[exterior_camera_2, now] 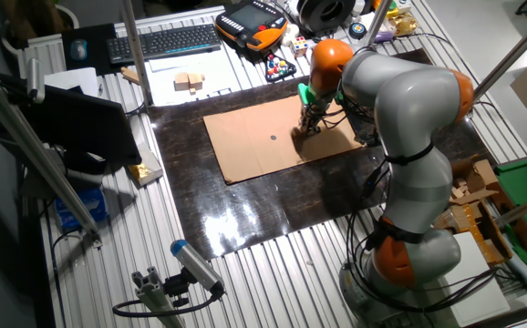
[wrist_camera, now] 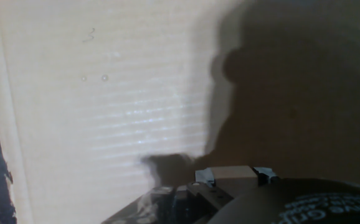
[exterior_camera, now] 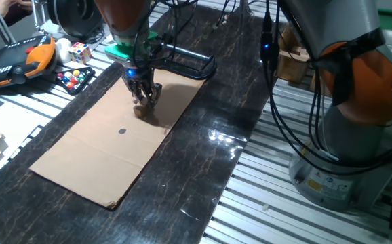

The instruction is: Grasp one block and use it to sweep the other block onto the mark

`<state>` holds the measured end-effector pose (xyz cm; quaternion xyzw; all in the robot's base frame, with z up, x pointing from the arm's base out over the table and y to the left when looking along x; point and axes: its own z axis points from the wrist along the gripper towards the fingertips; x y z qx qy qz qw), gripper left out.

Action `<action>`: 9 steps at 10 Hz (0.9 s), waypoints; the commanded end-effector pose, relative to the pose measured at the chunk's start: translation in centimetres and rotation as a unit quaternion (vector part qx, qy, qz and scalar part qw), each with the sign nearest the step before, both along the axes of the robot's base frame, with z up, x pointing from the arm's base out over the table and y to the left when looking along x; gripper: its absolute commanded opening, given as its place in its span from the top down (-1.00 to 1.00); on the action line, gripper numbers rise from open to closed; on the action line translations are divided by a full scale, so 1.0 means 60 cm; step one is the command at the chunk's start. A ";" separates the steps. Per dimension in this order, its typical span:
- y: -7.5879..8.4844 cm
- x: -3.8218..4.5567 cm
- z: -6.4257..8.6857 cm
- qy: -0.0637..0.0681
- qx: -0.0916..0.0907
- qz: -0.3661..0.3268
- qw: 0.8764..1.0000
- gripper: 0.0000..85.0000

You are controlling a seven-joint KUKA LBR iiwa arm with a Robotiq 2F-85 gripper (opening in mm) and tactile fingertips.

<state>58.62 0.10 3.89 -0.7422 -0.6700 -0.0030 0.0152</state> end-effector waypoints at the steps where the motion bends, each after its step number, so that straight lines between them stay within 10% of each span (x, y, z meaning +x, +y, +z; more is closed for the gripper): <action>1: 0.002 0.001 0.000 0.000 0.000 -0.001 1.000 0.98; 9: 0.014 0.002 0.001 0.001 0.000 -0.010 1.000 0.98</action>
